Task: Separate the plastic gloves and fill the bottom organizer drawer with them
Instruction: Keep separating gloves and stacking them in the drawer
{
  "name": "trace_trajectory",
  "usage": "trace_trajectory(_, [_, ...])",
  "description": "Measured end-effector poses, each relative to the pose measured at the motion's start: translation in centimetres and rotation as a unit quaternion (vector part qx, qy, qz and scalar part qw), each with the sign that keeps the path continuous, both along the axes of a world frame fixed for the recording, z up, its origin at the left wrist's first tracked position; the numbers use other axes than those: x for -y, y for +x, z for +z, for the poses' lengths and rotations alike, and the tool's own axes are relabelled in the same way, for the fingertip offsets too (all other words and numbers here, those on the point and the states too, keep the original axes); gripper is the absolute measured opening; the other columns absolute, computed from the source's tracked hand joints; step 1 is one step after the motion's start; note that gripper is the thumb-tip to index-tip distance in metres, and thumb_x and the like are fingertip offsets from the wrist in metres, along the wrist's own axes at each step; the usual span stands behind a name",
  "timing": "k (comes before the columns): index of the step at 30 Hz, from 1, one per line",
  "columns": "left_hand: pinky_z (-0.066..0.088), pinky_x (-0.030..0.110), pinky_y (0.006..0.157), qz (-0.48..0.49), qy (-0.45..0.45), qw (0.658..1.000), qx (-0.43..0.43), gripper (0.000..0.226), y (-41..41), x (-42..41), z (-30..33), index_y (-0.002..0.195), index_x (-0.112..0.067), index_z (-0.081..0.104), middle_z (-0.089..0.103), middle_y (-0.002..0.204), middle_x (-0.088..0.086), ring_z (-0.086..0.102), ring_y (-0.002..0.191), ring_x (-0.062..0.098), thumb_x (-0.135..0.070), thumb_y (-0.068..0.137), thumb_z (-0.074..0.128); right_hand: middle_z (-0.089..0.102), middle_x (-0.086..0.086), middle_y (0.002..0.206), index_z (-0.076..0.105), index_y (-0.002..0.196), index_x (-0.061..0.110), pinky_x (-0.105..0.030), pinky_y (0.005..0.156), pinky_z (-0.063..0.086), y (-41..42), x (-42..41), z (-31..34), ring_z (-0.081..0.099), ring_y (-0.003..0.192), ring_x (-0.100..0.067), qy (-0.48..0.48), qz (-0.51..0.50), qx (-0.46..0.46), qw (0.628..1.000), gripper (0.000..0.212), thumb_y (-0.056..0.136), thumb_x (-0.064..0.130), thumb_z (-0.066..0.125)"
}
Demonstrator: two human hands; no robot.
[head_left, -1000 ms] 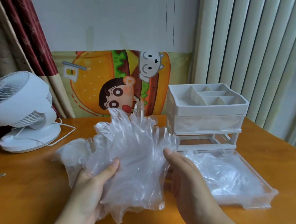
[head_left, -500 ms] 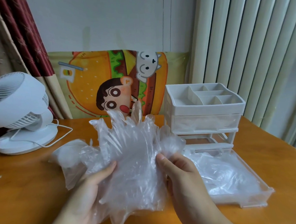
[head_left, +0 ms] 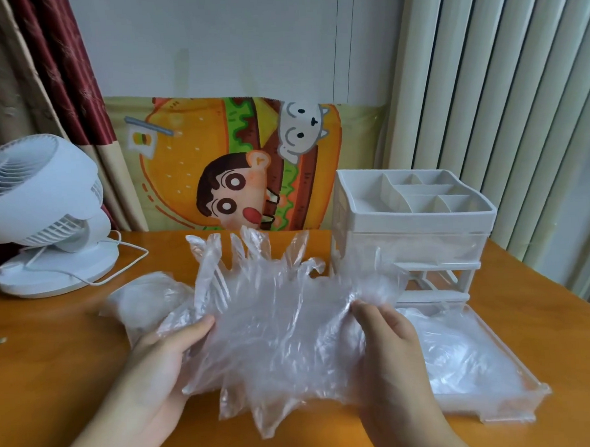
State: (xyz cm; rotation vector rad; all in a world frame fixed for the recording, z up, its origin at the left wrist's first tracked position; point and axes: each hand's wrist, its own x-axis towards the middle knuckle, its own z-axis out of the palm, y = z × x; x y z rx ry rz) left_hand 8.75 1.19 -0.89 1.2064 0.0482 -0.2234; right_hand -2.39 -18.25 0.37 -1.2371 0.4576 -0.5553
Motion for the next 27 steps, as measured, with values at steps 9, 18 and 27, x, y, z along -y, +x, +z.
trace_trajectory(9, [0.055,0.062,0.097,-0.177,0.171,0.969,-0.002,0.049,-2.3,0.1,0.7,0.117,-0.022,0.074,0.080,0.103,0.009,0.078,0.094,0.033,-0.027,0.071,0.090,0.064,-0.007,0.066,0.074,0.080,0.011,-0.032,0.063,0.046,0.2,-0.7,-0.3,0.057,0.062,-0.017,-0.091,0.015,-0.078,0.993,0.022,0.097,0.014,0.060])
trace_trajectory(18, [0.045,0.034,0.054,-0.164,0.235,0.956,0.056,0.047,-0.1,-2.5,0.5,0.116,-0.019,0.073,0.079,0.095,0.014,0.064,0.068,0.028,-0.016,0.072,0.090,0.066,-0.021,0.085,0.069,0.086,0.003,-0.038,0.068,0.049,-0.3,-0.3,0.4,0.057,0.066,-0.016,-0.126,-0.037,-0.056,0.990,0.022,0.099,0.015,0.057])
trace_trajectory(27, [0.056,0.052,0.099,-0.181,0.299,0.935,0.051,0.074,0.8,-3.6,0.2,0.120,-0.023,0.073,0.080,0.106,0.003,0.077,0.100,0.027,-0.015,0.052,0.101,0.061,-0.010,0.070,0.064,0.083,0.001,-0.036,0.063,0.043,-0.6,0.6,1.7,0.054,0.067,-0.021,-0.158,-0.074,-0.040,0.984,0.024,0.100,0.015,0.055])
